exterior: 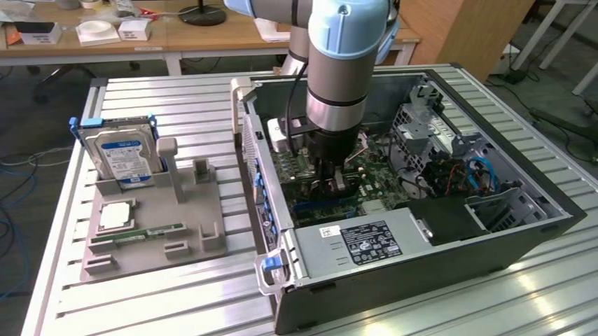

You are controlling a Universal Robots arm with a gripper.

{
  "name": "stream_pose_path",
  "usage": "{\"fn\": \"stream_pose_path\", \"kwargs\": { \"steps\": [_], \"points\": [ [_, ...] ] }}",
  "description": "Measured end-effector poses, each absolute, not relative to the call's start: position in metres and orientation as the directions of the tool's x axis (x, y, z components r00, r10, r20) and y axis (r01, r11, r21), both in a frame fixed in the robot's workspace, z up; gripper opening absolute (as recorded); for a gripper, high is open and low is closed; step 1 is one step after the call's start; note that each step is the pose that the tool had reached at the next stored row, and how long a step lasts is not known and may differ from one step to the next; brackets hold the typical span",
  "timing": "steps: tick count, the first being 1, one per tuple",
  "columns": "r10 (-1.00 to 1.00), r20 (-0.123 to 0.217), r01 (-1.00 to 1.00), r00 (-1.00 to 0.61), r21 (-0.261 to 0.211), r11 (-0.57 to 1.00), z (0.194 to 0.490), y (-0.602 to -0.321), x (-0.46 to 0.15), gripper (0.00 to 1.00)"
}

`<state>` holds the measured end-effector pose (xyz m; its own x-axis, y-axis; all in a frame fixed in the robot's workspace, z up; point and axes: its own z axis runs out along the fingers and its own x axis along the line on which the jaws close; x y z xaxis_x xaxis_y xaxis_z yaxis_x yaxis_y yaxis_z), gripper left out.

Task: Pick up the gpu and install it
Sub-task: 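Insert the gpu into the slot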

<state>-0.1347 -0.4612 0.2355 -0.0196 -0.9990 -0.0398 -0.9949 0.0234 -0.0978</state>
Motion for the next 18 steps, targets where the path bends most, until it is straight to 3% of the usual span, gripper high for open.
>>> {"fn": "stream_pose_path", "kwargs": {
  "steps": [18],
  "points": [
    [-0.999, -0.040, -0.995, -0.020, -0.098, 0.023, 0.2351, -0.4625, -0.1347, 0.27]
  ]
}}
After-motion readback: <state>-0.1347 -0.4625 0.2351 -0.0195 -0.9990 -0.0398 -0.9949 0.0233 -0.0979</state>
